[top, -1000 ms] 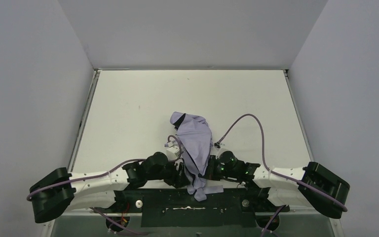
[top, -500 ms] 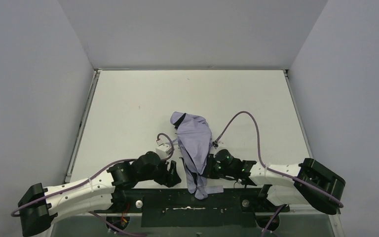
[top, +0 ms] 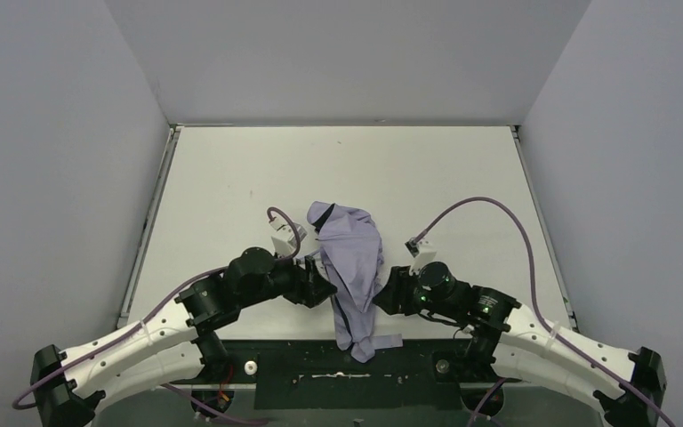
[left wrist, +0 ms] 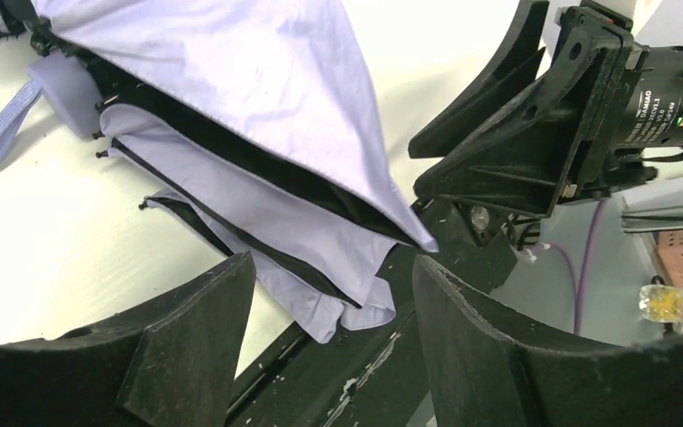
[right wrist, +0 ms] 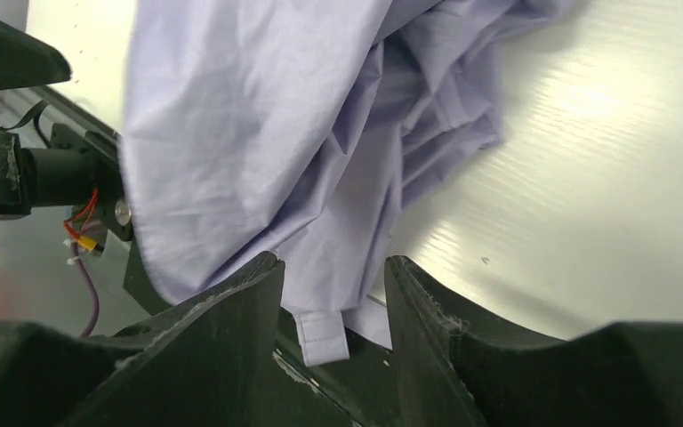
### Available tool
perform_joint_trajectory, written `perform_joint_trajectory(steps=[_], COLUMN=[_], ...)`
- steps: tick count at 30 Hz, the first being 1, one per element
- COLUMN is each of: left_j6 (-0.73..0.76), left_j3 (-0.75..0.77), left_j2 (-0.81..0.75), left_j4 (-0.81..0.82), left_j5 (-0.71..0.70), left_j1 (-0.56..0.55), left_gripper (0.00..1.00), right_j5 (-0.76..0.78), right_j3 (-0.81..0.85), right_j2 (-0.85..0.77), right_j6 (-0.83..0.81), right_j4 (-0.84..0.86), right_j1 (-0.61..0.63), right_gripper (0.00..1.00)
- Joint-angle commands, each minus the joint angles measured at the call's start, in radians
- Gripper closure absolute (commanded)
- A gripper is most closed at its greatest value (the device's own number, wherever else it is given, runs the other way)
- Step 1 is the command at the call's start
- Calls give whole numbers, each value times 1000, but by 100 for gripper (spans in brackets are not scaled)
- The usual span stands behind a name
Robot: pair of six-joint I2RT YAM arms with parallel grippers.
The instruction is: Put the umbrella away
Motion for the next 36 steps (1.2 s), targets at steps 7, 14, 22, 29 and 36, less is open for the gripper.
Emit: perform_joint_trajectory(steps=[7, 14, 22, 29, 36], left_j6=[-86, -142, -151, -144, -75], left_j3=[121, 136, 158, 182, 170], left_j2=[138, 285, 385, 448, 391], left_j4=[47, 110, 209, 198, 175], left_j5=[-70, -88, -78, -71, -37], left_j1=[-55, -76, -74, -61, -48], left_gripper=[19, 19, 19, 50, 87], right_j5=[263, 258, 262, 261, 264], right_j3=[137, 141, 131, 129, 164], right_j2=[-132, -122, -129, -127, -110], right_j6=[-9, 8, 16, 17, -5], right_j4=[-326, -300, -296, -293, -290], right_j1=[2, 2, 2, 1, 1], right_gripper=[51, 50, 50, 50, 51])
